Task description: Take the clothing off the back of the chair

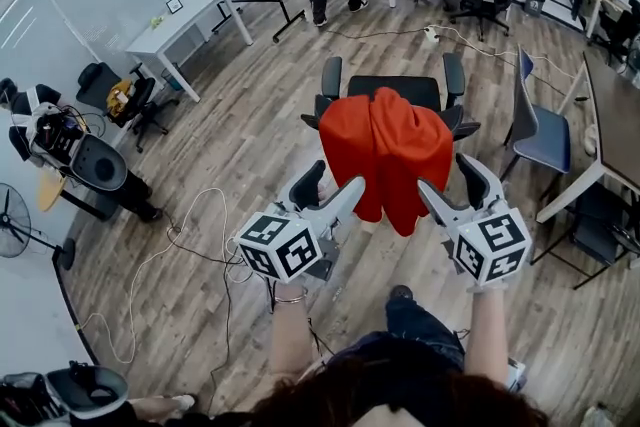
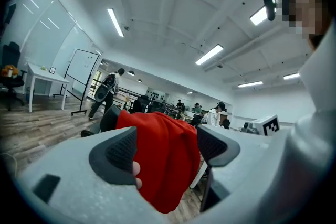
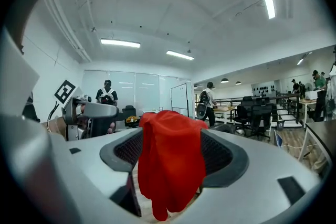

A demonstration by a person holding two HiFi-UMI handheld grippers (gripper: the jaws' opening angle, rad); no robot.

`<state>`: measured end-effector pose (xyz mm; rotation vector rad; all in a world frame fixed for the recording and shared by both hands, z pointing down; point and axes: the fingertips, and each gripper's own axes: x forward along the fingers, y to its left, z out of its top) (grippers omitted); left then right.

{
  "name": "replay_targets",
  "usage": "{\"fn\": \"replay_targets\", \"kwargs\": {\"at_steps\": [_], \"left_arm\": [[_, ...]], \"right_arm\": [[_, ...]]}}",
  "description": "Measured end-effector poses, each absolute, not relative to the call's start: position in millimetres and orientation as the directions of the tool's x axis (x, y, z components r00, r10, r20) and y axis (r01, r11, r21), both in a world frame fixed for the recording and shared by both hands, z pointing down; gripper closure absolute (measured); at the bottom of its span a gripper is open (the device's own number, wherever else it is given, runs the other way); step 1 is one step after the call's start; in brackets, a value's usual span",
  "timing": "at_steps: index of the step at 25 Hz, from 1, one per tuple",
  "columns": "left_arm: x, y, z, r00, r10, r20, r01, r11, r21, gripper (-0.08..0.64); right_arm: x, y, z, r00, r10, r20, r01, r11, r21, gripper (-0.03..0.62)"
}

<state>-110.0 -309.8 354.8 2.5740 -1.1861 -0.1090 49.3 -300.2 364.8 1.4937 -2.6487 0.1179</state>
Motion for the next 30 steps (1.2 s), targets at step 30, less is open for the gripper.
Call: {"fn": "replay_targets", "kwargs": {"at_steps": [30], "left_arm": [[-47.5, -369.9, 421.0, 0.832, -0.525, 0.177, -0.538, -0.688, 0.488, 0.115]], "right_arm": [[5.7, -361.6, 429.4, -0.709, -0.659, 0.252, -0.702, 0.695, -0.157, 0.210]]}}
